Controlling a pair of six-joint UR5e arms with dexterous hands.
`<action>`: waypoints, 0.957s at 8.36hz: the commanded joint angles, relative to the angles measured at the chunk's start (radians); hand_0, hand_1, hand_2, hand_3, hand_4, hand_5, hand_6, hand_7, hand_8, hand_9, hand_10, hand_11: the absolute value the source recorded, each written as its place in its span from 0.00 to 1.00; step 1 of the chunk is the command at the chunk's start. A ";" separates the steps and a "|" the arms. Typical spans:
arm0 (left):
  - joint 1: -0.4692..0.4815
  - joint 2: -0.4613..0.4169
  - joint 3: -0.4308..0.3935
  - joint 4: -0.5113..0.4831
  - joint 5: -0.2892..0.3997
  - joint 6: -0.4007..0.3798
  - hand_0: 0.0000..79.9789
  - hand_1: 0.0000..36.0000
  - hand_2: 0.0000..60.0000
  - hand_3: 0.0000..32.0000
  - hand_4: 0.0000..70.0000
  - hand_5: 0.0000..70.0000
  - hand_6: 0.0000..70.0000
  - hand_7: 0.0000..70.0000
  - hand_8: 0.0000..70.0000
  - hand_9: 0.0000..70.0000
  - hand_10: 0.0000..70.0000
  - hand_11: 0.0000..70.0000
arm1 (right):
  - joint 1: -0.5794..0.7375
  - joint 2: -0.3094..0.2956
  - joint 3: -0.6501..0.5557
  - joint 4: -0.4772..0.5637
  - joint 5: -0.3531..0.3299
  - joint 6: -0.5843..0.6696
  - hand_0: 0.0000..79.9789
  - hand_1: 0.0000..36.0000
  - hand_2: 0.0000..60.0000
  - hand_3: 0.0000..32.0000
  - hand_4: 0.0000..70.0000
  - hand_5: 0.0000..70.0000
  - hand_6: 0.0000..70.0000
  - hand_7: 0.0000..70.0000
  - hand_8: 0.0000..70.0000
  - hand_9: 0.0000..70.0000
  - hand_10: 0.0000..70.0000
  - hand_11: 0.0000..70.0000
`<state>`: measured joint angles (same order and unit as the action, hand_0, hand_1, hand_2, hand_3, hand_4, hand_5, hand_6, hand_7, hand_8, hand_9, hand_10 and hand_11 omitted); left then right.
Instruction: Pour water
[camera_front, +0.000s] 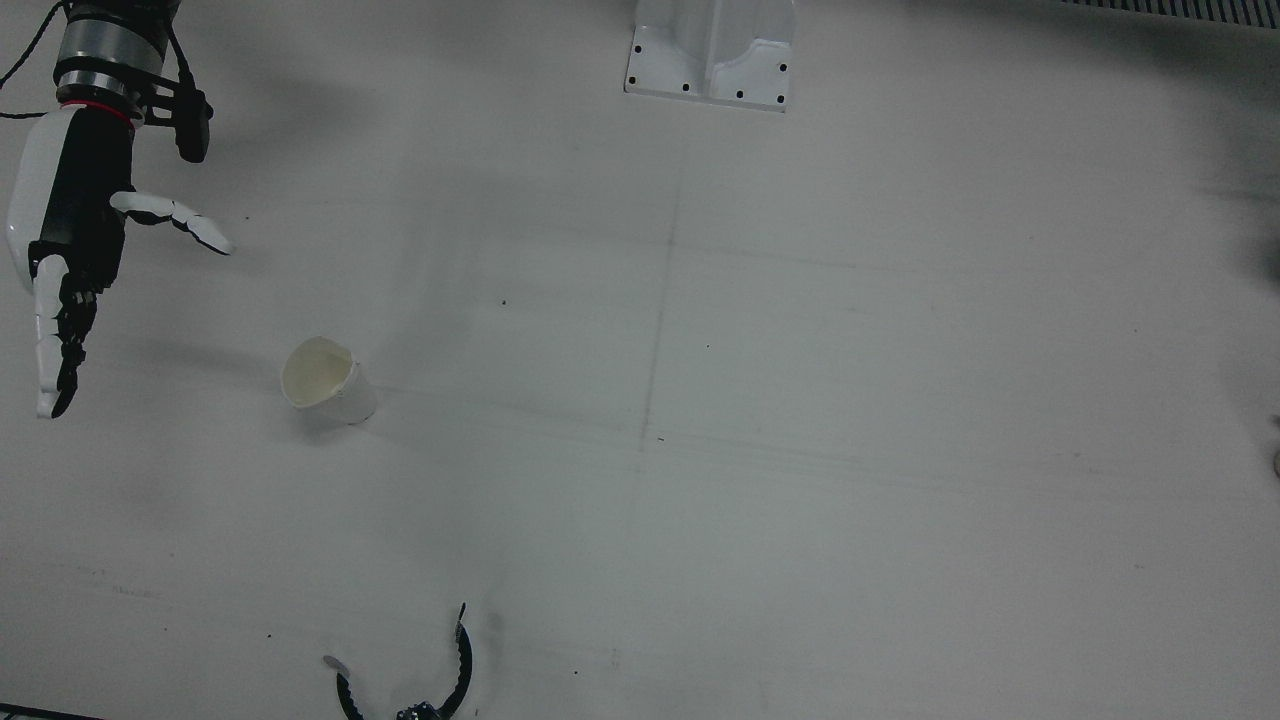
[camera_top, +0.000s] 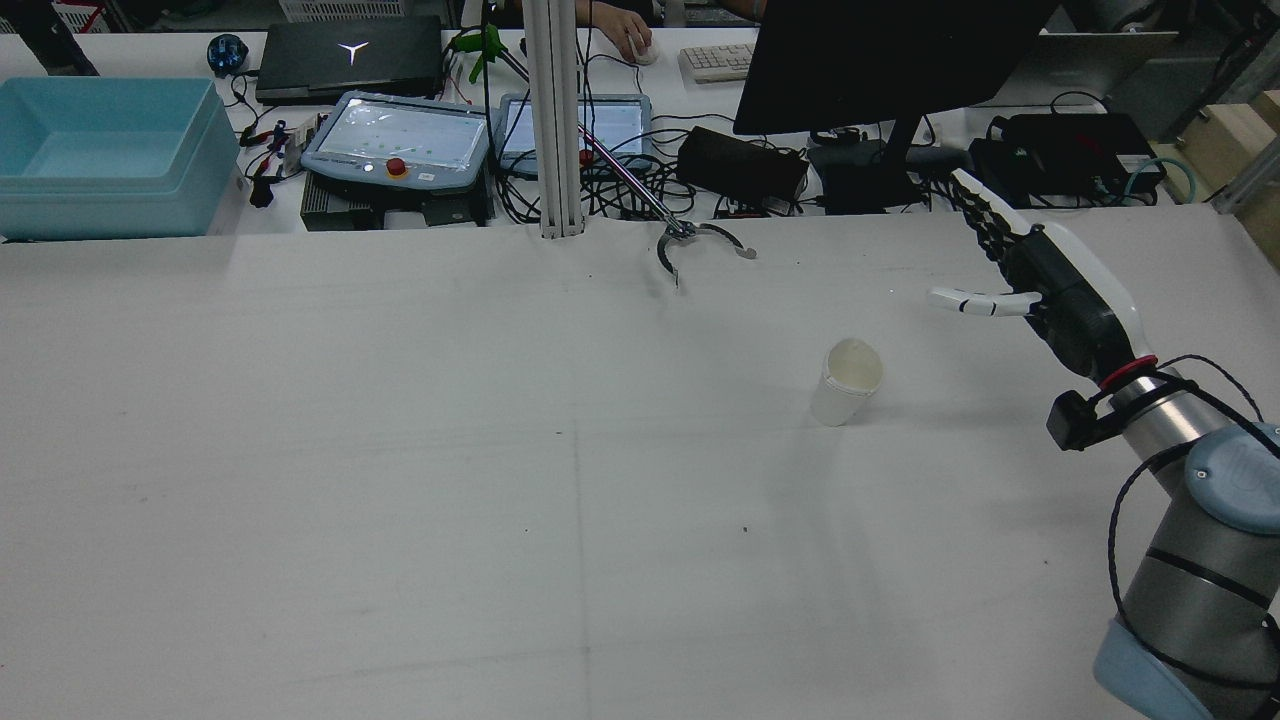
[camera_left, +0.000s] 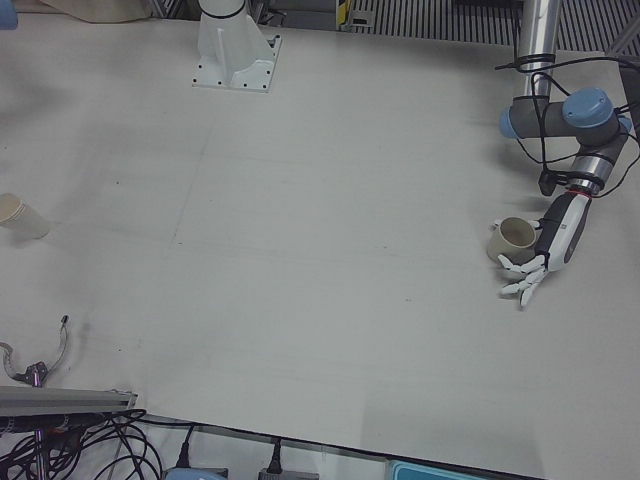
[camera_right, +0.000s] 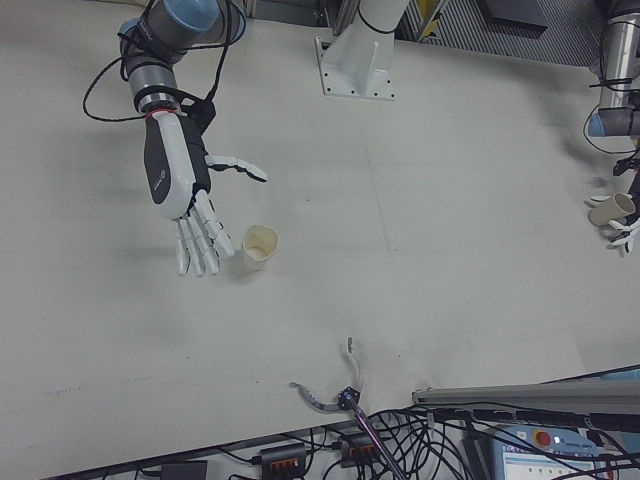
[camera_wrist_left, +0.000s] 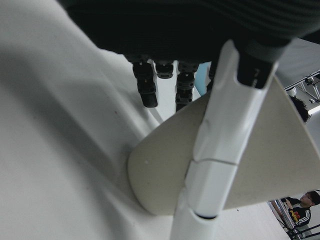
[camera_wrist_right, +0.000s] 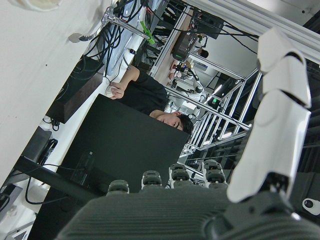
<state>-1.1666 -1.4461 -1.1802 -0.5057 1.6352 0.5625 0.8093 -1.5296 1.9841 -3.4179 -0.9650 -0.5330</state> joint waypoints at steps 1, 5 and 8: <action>-0.001 0.006 0.001 0.012 -0.003 -0.052 1.00 1.00 1.00 0.00 0.99 1.00 0.37 0.52 0.20 0.26 0.21 0.37 | -0.001 0.005 -0.001 0.000 0.000 0.001 0.62 0.55 0.29 0.29 0.00 0.10 0.13 0.04 0.06 0.03 0.00 0.00; -0.005 0.029 -0.057 0.030 0.009 -0.207 1.00 1.00 1.00 0.00 0.97 1.00 0.39 0.52 0.21 0.27 0.20 0.35 | -0.002 0.006 -0.001 0.000 0.003 0.002 0.62 0.55 0.31 0.31 0.00 0.10 0.13 0.06 0.07 0.04 0.00 0.00; -0.002 0.038 -0.132 0.042 0.023 -0.323 1.00 1.00 1.00 0.00 1.00 1.00 0.39 0.51 0.21 0.26 0.19 0.33 | -0.002 0.014 -0.001 0.000 0.006 0.002 0.62 0.55 0.31 0.32 0.00 0.10 0.14 0.07 0.07 0.04 0.00 0.00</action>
<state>-1.1703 -1.4139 -1.2438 -0.4762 1.6465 0.3167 0.8080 -1.5203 1.9834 -3.4182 -0.9611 -0.5303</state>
